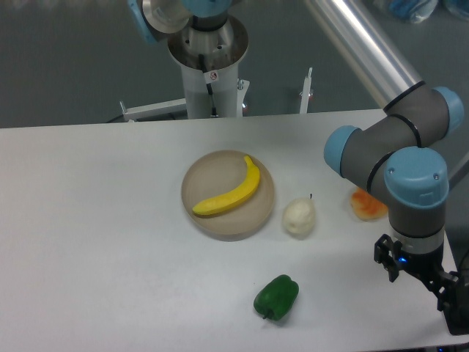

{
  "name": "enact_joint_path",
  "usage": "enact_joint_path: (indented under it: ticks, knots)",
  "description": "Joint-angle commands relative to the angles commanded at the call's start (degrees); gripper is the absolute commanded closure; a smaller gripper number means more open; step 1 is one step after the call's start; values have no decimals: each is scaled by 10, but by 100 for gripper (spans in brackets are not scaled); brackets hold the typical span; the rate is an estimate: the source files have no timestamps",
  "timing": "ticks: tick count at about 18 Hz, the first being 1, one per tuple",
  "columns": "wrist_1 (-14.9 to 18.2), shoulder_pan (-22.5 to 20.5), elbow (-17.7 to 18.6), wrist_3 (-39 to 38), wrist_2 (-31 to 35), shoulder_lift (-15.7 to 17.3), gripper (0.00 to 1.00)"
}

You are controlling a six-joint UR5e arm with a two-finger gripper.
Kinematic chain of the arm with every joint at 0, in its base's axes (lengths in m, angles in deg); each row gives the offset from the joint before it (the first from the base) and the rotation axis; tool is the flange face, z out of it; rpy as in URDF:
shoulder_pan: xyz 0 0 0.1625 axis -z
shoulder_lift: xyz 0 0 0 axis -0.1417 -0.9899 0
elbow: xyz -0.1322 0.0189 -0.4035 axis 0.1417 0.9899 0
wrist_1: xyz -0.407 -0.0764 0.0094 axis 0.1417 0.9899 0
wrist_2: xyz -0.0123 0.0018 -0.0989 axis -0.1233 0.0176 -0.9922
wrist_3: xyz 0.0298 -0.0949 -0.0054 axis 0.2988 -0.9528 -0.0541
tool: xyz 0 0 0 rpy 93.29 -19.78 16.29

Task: Pick up the banana from the plate
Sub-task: 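Move the gripper over the plate and lower it onto the yellow banana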

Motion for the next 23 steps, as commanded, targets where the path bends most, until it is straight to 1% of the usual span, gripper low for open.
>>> enact_joint_path:
  ticks: [6, 9, 11, 12, 14, 15, 16, 17, 19, 20, 21, 22, 23]
  knots:
    - [-1, 4, 11, -6, -1, 3, 0]
    - [2, 2, 30, -4, -7, 21, 0]
    - [4, 3, 54, -5, -7, 41, 0]
    - [18, 3, 71, -6, -9, 62, 0]
    - [83, 4, 97, -24, -40, 112, 0]
    - [109, 4, 116, -45, -46, 135, 0]
    - [132, 4, 144, -62, -47, 161, 0]
    - [142, 3, 165, -72, -48, 177, 0]
    - [149, 0, 213, -97, -63, 210, 0]
    - [149, -2, 248, -121, -86, 227, 0]
    - [149, -1, 276, -137, -99, 235, 0]
    - [144, 3, 323, -150, -111, 261, 0]
    - [144, 3, 351, -154, -112, 277, 0]
